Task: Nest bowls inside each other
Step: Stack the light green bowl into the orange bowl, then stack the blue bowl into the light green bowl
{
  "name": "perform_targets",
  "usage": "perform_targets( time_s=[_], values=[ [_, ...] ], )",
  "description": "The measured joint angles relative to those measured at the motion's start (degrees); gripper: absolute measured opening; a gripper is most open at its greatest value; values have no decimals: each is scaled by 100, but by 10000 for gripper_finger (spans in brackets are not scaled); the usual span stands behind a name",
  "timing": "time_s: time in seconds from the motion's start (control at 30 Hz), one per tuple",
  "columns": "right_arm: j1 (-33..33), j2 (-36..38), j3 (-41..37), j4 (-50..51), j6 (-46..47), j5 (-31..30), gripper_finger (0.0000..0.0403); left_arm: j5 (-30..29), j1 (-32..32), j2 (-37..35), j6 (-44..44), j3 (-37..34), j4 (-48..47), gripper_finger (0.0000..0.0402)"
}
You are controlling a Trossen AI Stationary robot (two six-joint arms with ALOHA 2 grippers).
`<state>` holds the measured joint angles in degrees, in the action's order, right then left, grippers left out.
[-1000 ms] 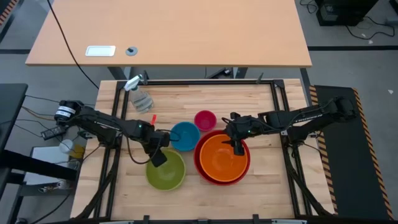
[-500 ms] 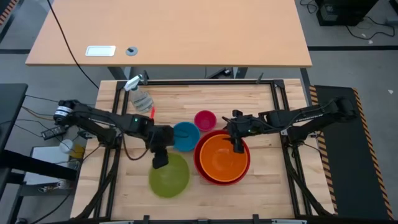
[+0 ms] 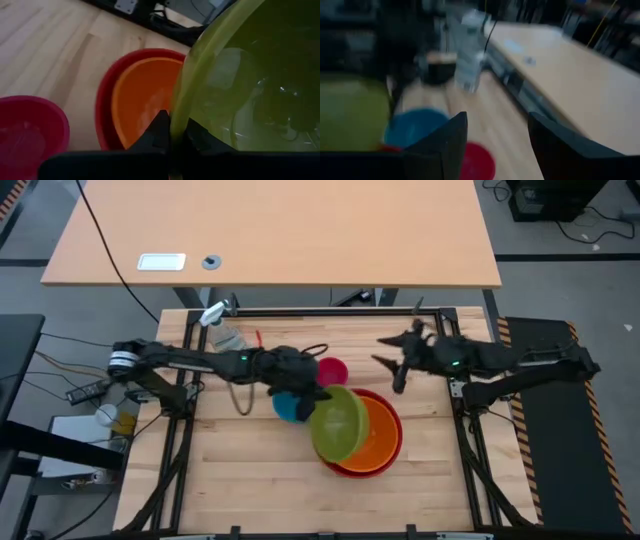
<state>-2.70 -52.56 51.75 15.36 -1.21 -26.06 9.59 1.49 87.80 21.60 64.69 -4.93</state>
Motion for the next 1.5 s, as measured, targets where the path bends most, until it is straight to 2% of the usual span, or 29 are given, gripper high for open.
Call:
perform_targets(
  time_s=[0.07, 0.13, 0.23, 0.47, 0.7, 0.8, 0.87, 1.1, 1.2, 1.33, 1.5],
  values=[
    [0, 222, 2, -137, -87, -27, 215, 2, 65, 340, -20, 4, 309, 14],
    [-4, 376, 2, -176, -142, -25, 215, 2, 75, 668, -159, 206, 207, 14],
    [-11, 519, 2, -168, -153, -5, 215, -70, 36, 1109, -452, 755, -262, 14],
    [-11, 531, 2, -147, -199, 6, 215, -768, -303, 2070, -1318, 2172, -1635, 17],
    [-11, 492, 2, -152, -188, 16, 215, -785, -362, 2677, -1822, 2906, -2210, 26],
    [-11, 487, 2, -145, -188, 17, 215, -811, -421, 2739, -2111, 2954, -2175, 35],
    [-11, 485, 2, -145, -193, 19, 215, -805, -431, 2745, -2128, 2955, -2231, 56],
    [-11, 483, 2, -146, -198, 17, 215, -843, -385, 2699, -2137, 2953, -2293, 175],
    [-11, 483, 2, -136, -197, 19, 215, -881, -352, 2572, -2137, 2953, -2411, 210],
    [-11, 486, -13, -120, -146, 15, 215, -1235, -402, 2284, -2311, 2953, -2733, 222],
    [-11, 492, -129, -1, -134, 14, 215, -1795, -477, 1940, -2569, 2947, -3527, 212]
  ],
)
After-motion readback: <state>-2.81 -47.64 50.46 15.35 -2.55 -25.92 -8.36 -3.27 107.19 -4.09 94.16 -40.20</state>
